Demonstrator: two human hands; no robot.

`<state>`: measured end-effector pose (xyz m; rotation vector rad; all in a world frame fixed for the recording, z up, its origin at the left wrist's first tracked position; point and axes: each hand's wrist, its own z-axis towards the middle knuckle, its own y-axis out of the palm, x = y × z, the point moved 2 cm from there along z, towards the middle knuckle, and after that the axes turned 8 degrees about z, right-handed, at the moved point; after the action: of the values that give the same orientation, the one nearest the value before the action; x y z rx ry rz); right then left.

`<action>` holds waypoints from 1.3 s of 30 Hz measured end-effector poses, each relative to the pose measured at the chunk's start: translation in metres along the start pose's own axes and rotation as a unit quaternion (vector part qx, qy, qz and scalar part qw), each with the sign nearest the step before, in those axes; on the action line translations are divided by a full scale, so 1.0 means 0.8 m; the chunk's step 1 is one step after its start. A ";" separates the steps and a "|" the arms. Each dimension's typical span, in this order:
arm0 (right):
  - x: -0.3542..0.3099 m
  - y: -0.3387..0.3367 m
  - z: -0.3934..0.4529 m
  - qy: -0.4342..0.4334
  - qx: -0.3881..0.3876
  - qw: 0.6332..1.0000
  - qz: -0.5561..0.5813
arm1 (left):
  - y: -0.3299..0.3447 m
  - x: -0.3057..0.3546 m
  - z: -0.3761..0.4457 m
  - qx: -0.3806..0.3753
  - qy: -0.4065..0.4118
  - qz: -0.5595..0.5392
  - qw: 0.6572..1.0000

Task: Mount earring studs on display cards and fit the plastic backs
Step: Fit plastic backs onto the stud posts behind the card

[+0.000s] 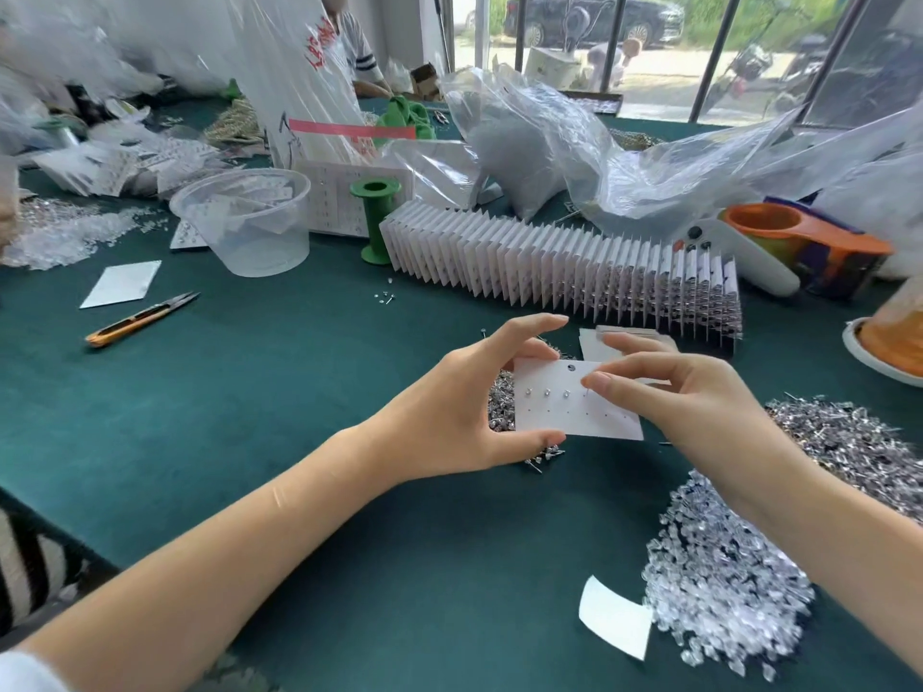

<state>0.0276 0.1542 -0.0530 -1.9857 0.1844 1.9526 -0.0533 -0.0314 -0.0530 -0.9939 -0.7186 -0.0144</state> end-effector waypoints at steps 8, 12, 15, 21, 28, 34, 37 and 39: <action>0.001 0.002 -0.002 0.006 -0.001 1.000 0.011 | 0.002 -0.003 0.002 0.009 0.002 -0.010 1.000; -0.002 0.000 -0.002 -0.024 0.025 0.999 0.033 | -0.001 -0.007 0.003 0.018 -0.003 -0.012 1.000; -0.007 -0.010 -0.001 -0.059 0.089 0.994 -0.008 | -0.010 -0.016 0.004 0.035 -0.016 -0.008 0.999; -0.007 -0.001 -0.014 -0.091 -0.067 0.982 -0.149 | -0.016 -0.027 0.005 0.044 -0.031 0.010 0.999; 0.002 0.015 -0.020 -0.099 -0.092 0.957 -0.257 | -0.014 -0.028 0.006 0.040 -0.025 0.029 0.998; -0.002 0.027 -0.028 -0.117 -0.091 0.931 -0.334 | -0.011 -0.030 0.007 0.033 -0.027 0.032 0.999; -0.005 0.029 -0.031 -0.148 -0.086 0.920 -0.353 | -0.011 -0.029 0.007 0.034 -0.027 0.033 0.999; -0.006 0.029 -0.032 -0.158 -0.084 0.920 -0.348 | -0.012 -0.030 0.007 0.035 -0.028 0.033 0.998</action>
<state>0.0435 0.1236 -0.0520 -1.4826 -0.6977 1.7851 -0.0778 -0.0398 -0.0574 -0.9536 -0.7322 0.0958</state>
